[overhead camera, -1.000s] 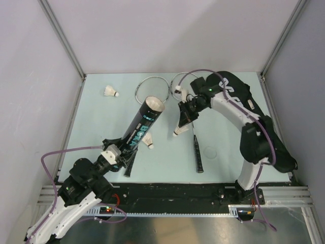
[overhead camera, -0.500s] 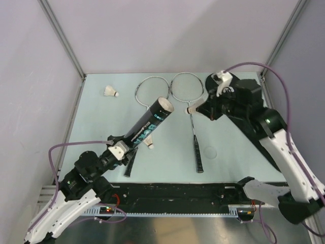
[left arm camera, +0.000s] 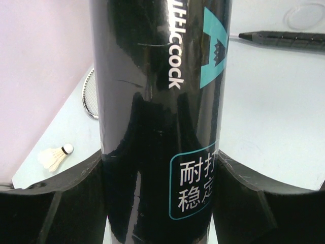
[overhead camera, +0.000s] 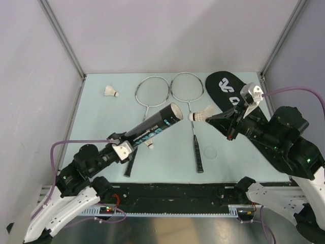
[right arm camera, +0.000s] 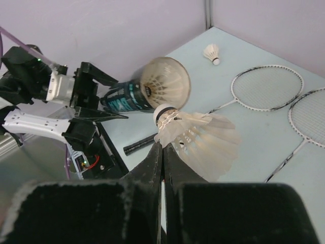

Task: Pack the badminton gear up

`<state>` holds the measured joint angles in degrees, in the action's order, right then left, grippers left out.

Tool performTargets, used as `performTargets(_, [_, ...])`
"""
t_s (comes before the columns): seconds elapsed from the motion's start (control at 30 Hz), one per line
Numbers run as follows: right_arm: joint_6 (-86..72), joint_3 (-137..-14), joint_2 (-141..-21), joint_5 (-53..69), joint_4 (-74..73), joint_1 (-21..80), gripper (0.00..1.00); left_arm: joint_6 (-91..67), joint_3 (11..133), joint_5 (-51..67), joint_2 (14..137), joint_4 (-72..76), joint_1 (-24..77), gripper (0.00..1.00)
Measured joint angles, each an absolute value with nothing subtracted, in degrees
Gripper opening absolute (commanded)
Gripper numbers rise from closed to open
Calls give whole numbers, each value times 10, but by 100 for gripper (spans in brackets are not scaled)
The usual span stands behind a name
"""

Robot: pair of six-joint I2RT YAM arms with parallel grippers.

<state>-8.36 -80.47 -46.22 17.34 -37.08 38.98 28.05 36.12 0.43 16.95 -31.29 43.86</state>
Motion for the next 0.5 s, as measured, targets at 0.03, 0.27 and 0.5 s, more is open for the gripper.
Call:
performTargets(0.03, [-84, -805, -461, 174, -372, 394, 0, 285, 362, 5, 174, -315, 439, 39])
performTargets(0.27, [-83, -805, -464, 174, -379, 433, 0, 313, 362, 20, 210, -337, 439, 39])
performTargets(0.5, [-74, -805, -478, 140, -379, 464, 0, 340, 362, 52, 208, -341, 439, 40])
